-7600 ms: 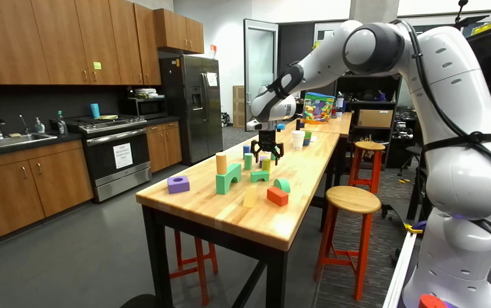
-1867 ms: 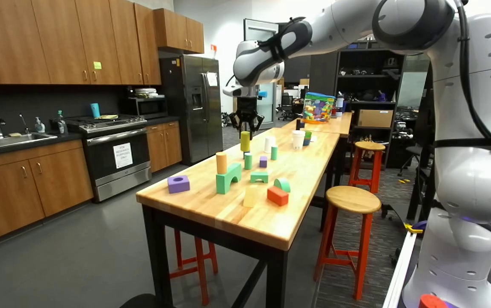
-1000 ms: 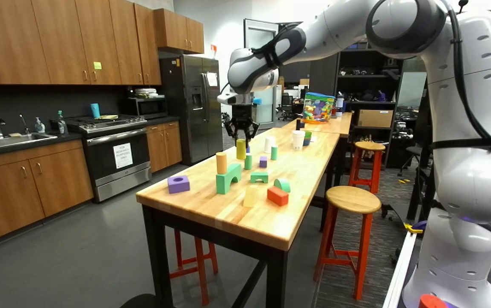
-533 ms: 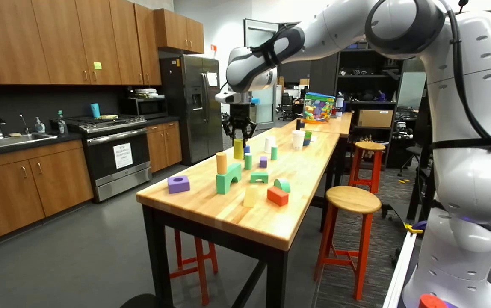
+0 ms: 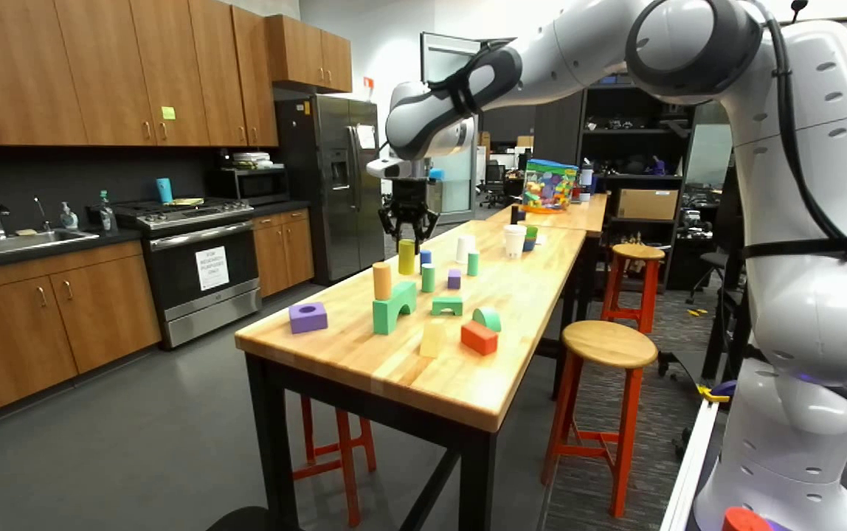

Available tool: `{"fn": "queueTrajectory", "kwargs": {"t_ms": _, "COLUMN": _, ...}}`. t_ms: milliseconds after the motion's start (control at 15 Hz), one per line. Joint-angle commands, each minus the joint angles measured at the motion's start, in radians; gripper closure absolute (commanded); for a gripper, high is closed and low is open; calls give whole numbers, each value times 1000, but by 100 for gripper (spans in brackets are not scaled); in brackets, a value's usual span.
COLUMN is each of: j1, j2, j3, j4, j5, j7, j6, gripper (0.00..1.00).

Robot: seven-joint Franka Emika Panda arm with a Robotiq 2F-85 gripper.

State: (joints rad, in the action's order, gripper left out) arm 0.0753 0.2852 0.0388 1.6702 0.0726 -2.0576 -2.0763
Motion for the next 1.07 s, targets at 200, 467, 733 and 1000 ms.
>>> {"fn": "queueTrajectory", "kwargs": {"t_ms": 200, "j1": -4, "j2": 18, "j3": 8, "j4": -30, "j5": -14, "j7": -12, "j6": 19, "gripper": 84}}
{"fn": "queueTrajectory", "kwargs": {"t_ms": 467, "j1": -8, "j2": 24, "j3": 13, "j4": -31, "j5": -10, "j7": -9, "j6": 23, "gripper": 84}}
{"fn": "queueTrajectory", "kwargs": {"t_ms": 733, "j1": -11, "j2": 27, "j3": 15, "j4": -30, "j5": -11, "j7": -10, "j6": 24, "gripper": 84}}
{"fn": "queueTrajectory", "kwargs": {"t_ms": 1000, "j1": -12, "j2": 31, "j3": 19, "j4": -29, "j5": -12, "j7": -11, "j6": 25, "gripper": 84}}
